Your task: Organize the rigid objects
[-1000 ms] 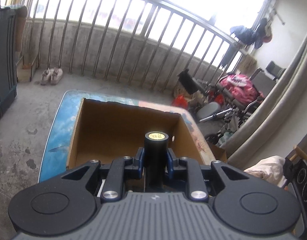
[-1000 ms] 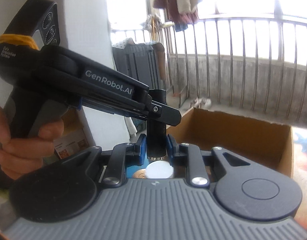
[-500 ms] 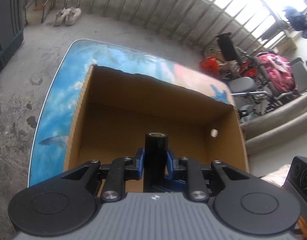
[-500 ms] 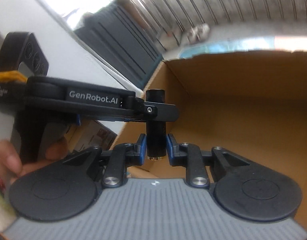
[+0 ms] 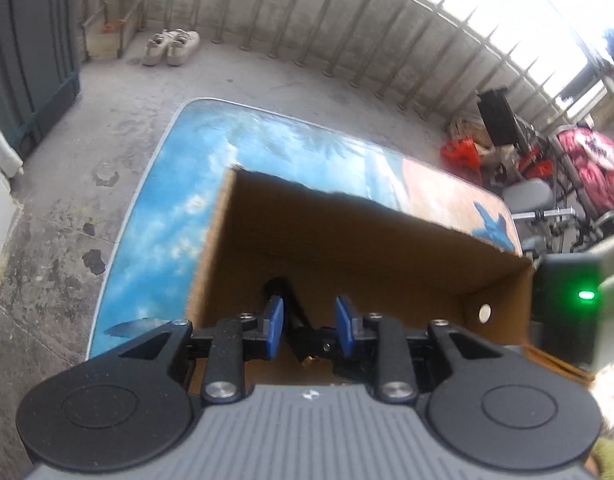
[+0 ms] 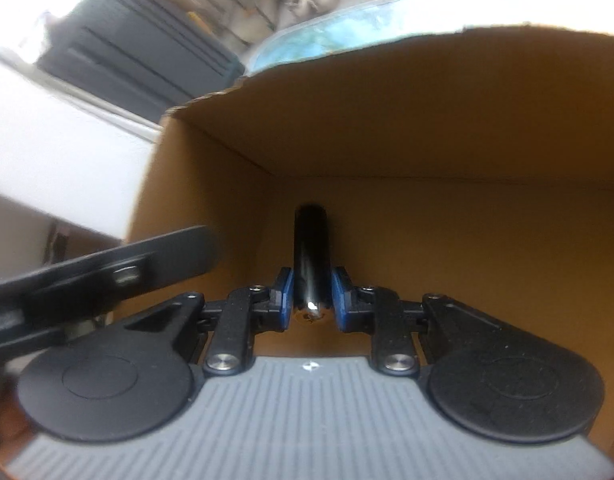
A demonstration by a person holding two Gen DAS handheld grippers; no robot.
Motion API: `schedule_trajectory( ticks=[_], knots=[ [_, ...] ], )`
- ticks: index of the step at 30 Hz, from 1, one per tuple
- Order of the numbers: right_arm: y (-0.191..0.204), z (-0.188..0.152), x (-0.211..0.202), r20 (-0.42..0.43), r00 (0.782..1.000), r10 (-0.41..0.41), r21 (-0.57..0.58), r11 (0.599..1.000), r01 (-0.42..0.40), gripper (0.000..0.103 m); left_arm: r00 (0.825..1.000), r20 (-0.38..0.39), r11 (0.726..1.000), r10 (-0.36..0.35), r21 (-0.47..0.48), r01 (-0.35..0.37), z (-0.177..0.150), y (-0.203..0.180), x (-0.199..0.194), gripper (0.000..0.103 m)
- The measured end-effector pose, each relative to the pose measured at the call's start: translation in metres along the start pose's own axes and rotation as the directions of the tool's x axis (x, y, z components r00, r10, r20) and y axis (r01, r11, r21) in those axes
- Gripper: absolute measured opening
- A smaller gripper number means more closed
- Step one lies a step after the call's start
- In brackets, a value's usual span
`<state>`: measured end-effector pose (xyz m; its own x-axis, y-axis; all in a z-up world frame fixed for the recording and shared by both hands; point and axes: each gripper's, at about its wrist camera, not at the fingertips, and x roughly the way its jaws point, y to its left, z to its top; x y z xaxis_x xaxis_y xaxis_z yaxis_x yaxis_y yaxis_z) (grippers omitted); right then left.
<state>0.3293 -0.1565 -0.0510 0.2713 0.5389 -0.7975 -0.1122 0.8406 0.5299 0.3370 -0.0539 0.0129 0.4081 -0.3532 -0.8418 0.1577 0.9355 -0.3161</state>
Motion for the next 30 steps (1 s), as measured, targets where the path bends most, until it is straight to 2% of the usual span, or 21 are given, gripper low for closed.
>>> schedule_trajectory(
  ticks=[3,5,7,8,14,15,19,24,28,30],
  knots=[
    [0.0,0.004,0.008,0.01,1.0,-0.021,-0.004,1.0,0.021,0.022,1.0,0.018,1.0,-0.008,0.006,0.008,0.001,0.002,-0.009,0.032],
    [0.0,0.003,0.007,0.011,1.0,-0.007,-0.011,1.0,0.008,0.027,0.999,0.037,1.0,0.001,0.017,-0.002,0.001,0.002,-0.017,0.036],
    [0.001,-0.001,0.003,0.019,1.0,-0.01,-0.009,1.0,0.01,0.043,0.999,0.047,1.0,-0.007,0.015,0.006,0.0,0.003,-0.025,0.04],
    [0.002,-0.004,-0.002,0.029,1.0,-0.011,-0.011,1.0,0.011,0.046,0.999,0.052,1.0,-0.015,0.014,0.014,0.0,0.003,-0.029,0.041],
    [0.0,-0.027,-0.049,0.097,0.994,0.041,0.005,0.999,-0.042,0.048,0.994,0.081,0.997,-0.078,0.021,0.077,-0.015,0.0,-0.063,0.044],
    [0.0,-0.021,-0.056,0.104,0.993,0.057,0.005,0.998,-0.058,0.048,0.992,0.093,0.996,-0.086,0.019,0.085,-0.019,0.0,-0.071,0.044],
    [0.002,-0.047,-0.106,0.178,0.975,0.132,-0.024,0.991,-0.129,0.048,0.979,0.159,0.991,-0.131,0.054,0.124,-0.04,-0.001,-0.112,0.047],
    [-0.012,-0.087,-0.173,0.283,0.939,0.196,-0.072,0.98,-0.183,0.048,0.96,0.22,0.982,-0.171,0.116,0.148,-0.072,0.003,-0.157,0.05],
    [-0.042,-0.142,-0.227,0.332,0.91,0.249,-0.089,0.968,-0.233,0.048,0.95,0.252,0.976,-0.185,0.157,0.149,-0.109,0.015,-0.181,0.053],
    [-0.047,-0.172,-0.24,0.349,0.895,0.278,-0.096,0.961,-0.261,0.048,0.951,0.249,0.975,-0.184,0.172,0.144,-0.133,0.023,-0.185,0.054]
  ],
)
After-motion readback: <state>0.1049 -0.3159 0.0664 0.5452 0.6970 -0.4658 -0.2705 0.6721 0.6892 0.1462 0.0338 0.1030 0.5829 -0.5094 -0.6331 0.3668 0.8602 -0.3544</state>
